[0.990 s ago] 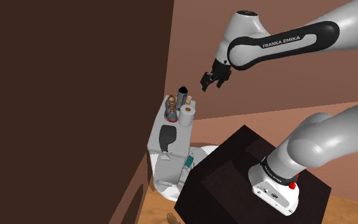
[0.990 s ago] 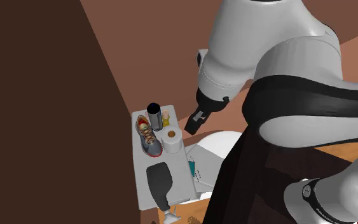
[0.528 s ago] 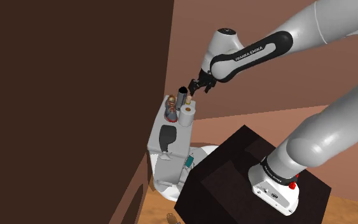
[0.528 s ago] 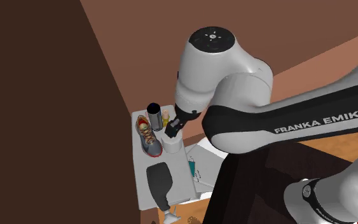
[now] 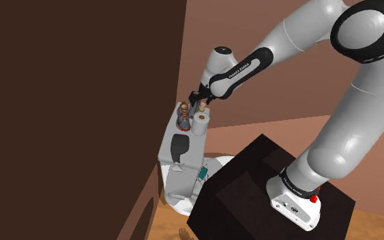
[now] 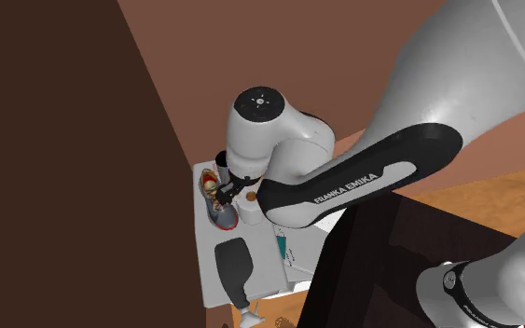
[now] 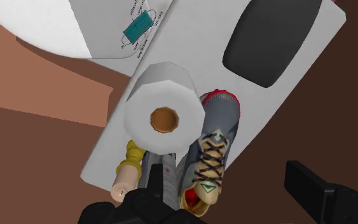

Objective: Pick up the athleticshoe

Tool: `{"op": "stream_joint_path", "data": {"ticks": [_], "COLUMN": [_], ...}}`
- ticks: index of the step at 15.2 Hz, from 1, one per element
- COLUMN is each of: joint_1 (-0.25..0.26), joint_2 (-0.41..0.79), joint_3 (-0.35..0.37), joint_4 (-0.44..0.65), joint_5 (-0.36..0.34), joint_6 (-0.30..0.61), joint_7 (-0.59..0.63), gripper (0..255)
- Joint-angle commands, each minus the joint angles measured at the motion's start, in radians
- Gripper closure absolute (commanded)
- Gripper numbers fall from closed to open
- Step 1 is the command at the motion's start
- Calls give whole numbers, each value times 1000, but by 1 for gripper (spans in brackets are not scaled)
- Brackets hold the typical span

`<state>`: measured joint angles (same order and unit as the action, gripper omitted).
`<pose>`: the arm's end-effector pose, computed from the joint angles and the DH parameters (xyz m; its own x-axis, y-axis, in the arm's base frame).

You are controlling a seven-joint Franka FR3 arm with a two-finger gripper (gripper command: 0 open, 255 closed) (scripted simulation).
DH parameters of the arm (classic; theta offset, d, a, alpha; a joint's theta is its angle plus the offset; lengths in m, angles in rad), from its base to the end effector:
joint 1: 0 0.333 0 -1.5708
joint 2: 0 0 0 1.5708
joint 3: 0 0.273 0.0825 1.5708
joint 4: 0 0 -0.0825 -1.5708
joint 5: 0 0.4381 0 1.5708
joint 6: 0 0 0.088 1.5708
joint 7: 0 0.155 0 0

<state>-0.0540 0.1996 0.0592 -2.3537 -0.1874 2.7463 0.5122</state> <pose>0.5626 0.0087 0.1304 0.9210 -0.3304 0.2064 -0.3355 -0.9420 -0.0106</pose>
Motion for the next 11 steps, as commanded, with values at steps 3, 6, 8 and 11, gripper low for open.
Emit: {"op": "stream_joint_path", "data": {"ticks": [3,6,8,11], "joint_1": [21,40,51,61], "joint_2": [166,287,366,482], "joint_3": [-34,-58,-71,-85], "joint_4": [104,203,275,390], "joint_5": [-43,-54,-54,-46], "joint_6": [82,119,137,152], "joint_7": [69,106,125,147], "gripper": [0,0,0,0]}}
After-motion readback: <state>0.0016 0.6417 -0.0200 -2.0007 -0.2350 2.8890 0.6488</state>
